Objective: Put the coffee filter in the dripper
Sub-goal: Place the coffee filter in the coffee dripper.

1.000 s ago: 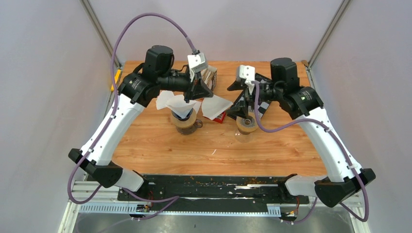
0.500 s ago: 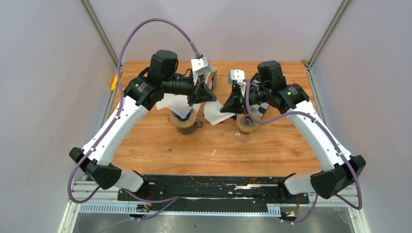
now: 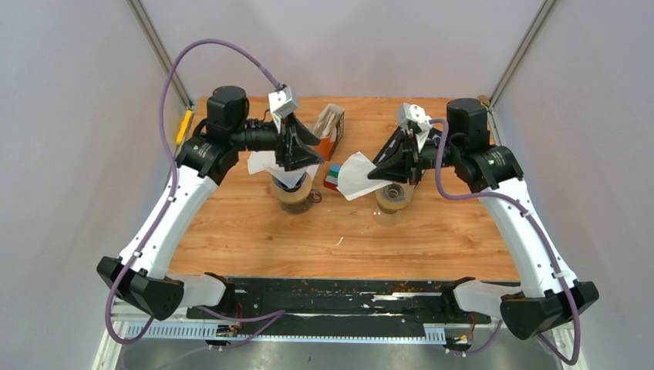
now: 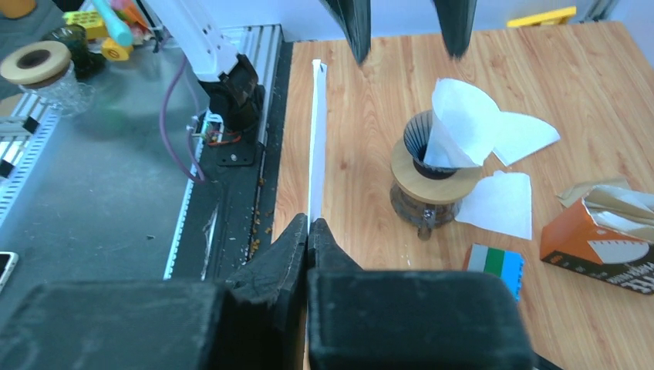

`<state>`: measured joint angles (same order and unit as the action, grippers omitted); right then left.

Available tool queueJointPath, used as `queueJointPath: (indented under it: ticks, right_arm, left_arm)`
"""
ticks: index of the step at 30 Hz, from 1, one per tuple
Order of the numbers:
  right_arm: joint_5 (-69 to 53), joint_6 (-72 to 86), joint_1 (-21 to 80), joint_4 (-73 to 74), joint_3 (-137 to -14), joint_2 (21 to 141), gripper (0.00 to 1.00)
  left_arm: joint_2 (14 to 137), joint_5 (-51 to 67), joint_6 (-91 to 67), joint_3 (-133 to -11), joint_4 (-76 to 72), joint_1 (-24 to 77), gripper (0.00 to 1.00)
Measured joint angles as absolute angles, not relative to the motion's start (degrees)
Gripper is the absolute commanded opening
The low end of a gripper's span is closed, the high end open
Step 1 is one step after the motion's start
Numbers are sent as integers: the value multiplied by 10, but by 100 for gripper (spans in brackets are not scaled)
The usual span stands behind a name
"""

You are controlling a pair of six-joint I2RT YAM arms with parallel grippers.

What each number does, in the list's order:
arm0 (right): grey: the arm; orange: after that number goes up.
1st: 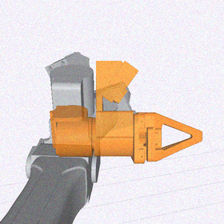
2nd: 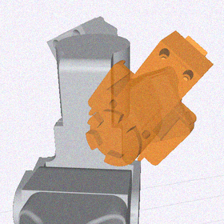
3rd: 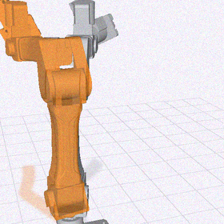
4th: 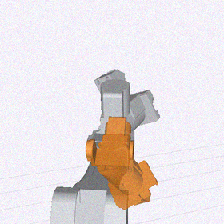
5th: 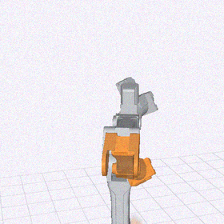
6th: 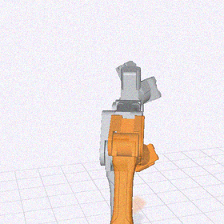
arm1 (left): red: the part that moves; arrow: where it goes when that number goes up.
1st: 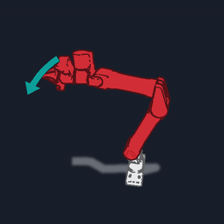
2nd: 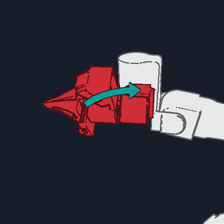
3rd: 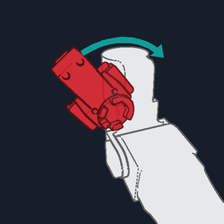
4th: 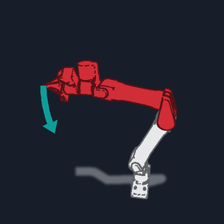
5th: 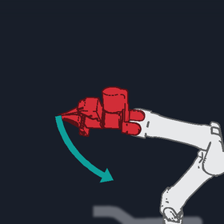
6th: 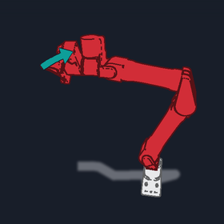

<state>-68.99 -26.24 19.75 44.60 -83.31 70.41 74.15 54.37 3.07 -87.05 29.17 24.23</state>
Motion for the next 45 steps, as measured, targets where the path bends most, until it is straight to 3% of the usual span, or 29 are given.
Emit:
queueJointPath:
  ticks: [15,45]
  right_arm:
    - [-720,-155,184,363,-814,686,0]
    - [-684,-136,182,348,-814,697,0]
  left_arm:
    - [748,549,90,-810,312,309,63]
    - [758,543,96,-811,318,326,62]
